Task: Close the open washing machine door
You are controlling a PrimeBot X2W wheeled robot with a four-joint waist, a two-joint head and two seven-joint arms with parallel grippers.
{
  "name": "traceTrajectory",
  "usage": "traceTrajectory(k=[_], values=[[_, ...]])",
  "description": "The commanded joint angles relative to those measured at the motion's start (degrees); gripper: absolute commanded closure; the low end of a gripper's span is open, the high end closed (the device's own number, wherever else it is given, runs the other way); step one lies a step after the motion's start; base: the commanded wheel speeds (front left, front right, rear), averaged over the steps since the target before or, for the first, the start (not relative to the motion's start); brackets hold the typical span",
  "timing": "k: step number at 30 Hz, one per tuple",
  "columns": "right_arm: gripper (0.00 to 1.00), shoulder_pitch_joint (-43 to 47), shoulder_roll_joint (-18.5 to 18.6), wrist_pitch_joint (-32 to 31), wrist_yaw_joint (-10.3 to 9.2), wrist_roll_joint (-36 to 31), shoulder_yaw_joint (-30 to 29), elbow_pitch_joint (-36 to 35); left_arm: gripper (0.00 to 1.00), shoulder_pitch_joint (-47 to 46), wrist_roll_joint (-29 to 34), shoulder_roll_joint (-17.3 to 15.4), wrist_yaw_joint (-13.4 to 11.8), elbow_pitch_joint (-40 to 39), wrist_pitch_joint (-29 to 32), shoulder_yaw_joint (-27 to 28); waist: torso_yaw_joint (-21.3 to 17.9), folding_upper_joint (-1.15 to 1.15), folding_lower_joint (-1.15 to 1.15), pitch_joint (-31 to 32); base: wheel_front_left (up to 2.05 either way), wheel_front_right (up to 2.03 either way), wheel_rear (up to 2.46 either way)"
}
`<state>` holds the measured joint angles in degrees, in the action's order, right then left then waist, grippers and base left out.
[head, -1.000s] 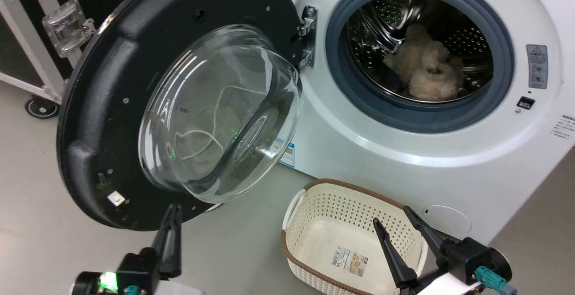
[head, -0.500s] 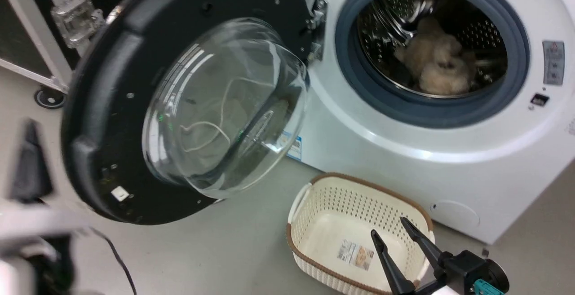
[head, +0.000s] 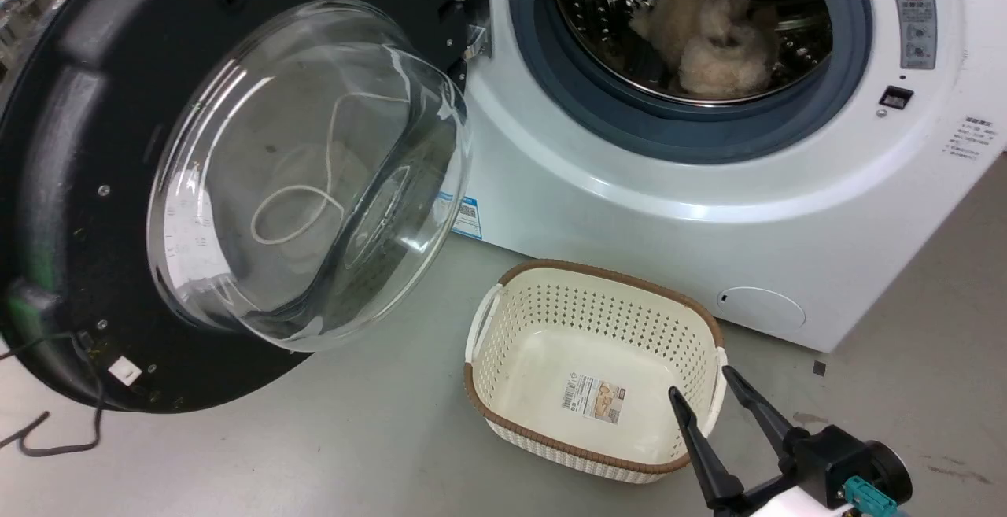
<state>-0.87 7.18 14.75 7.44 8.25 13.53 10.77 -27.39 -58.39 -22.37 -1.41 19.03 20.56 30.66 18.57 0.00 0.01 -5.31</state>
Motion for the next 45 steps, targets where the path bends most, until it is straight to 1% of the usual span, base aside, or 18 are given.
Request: traceTrajectory(k=[1, 2, 3, 4, 6, 10, 13, 19, 25, 29, 33, 35, 39, 43, 45], values=[[0.00, -0.96, 0.29, 0.25, 0.05, 0.61, 0.13, 0.29, 1.00, -1.01, -3.44, -0.19, -0.69, 1.40, 3.99, 1.18, -0.45, 0.00, -0.01, -0.06, 0.00, 0.00, 0.00], [0.00, -0.96, 0.29, 0.25, 0.05, 0.61, 0.13, 0.29, 1.00, -1.01, -3.44, -0.19, -0.69, 1.40, 3.99, 1.18, -0.45, 0.00, -0.01, -0.06, 0.00, 0.00, 0.00], [0.00, -1.04, 0.31, 0.25, 0.05, 0.69, 0.18, 0.39, 1.00, -1.13, -5.11, -0.10, -0.79, 1.83, 6.03, 1.51, -0.56, 0.00, -0.01, 0.00, 0.00, 0.00, 0.00], [0.00, -1.21, 0.22, 0.25, 0.05, 0.95, 0.16, 0.71, 1.00, -0.35, -9.42, 0.64, -1.05, 1.49, 12.06, 1.89, -0.72, 0.00, -0.01, 0.52, 0.00, 0.00, 0.00], [0.00, -1.15, 0.10, 0.25, 0.05, 1.08, 0.10, 0.95, 1.00, 1.15, -11.35, 0.99, -0.77, 0.44, 15.75, 1.59, -0.64, 0.00, -0.01, 1.07, 0.00, 0.00, 0.00], [0.00, -0.74, -0.18, 0.25, 0.05, 1.13, -0.05, 1.49, 1.00, 4.50, -13.96, 2.23, -0.16, -2.20, 20.90, 0.89, -0.25, 0.00, -0.01, 2.47, 0.00, 0.00, 0.00], [0.00, -0.47, -0.37, 0.25, 0.05, 1.16, -0.23, 1.94, 1.00, 7.37, -15.65, 3.98, 0.56, -4.92, 24.25, -0.17, -0.09, 0.00, -0.01, 4.03, 0.00, 0.00, 0.00], [0.00, 0.71, -1.36, 0.25, 0.05, 0.71, -2.24, 2.42, 1.00, 15.45, -18.39, 8.65, 1.50, -12.81, 29.76, -2.39, -0.71, 0.00, -0.01, 7.25, 0.00, 0.00, 0.00], [0.00, 1.62, -1.60, 0.25, 0.05, -0.56, -5.11, 2.47, 1.00, 23.36, -18.53, 15.41, 1.76, -20.54, 31.56, -6.65, -2.04, 0.00, -0.01, 8.73, 0.00, 0.00, 0.00], [0.00, 1.56, -1.70, 0.21, 0.05, -1.23, -6.50, 2.43, 1.00, 27.53, -19.17, 18.63, 1.24, -24.36, 29.97, -10.85, -4.19, 0.00, -0.01, 9.00, 0.00, 0.00, 0.00], [0.00, 1.48, -1.49, -0.51, 0.05, -1.83, -6.77, 1.99, 1.00, 31.21, -21.62, 19.40, 1.71, -25.58, 27.02, -16.91, -7.41, 0.00, -0.01, 8.67, 0.00, 0.00, 0.00], [0.00, 1.50, -1.15, -1.02, 0.05, -2.03, -6.57, 1.62, 1.00, 32.44, -24.33, 19.45, 1.85, -25.13, 23.87, -20.77, -9.48, 0.00, -0.01, 8.27, 0.00, 0.00, 0.00], [0.00, 1.45, -0.37, -1.85, 0.05, -2.05, -6.62, 0.80, 1.00, 33.03, -28.24, 19.48, 3.34, -23.37, 16.64, -27.98, -14.00, 0.00, -0.01, 7.06, 0.00, 0.00, 0.00], [0.00, 1.33, 0.06, -2.52, 0.05, -1.96, -6.53, -0.10, 1.00, 31.40, -32.03, 19.48, 4.99, -20.91, 8.53, -34.68, -19.07, 0.00, -0.01, 5.33, 0.00, 0.00, 0.00], [0.00, 1.17, 0.33, -2.81, 0.05, -1.92, -6.44, -0.66, 1.00, 29.35, -32.55, 19.48, 5.77, -19.23, 4.60, -37.55, -21.48, 0.00, -0.01, 3.89, 0.00, 0.00, 0.00]])
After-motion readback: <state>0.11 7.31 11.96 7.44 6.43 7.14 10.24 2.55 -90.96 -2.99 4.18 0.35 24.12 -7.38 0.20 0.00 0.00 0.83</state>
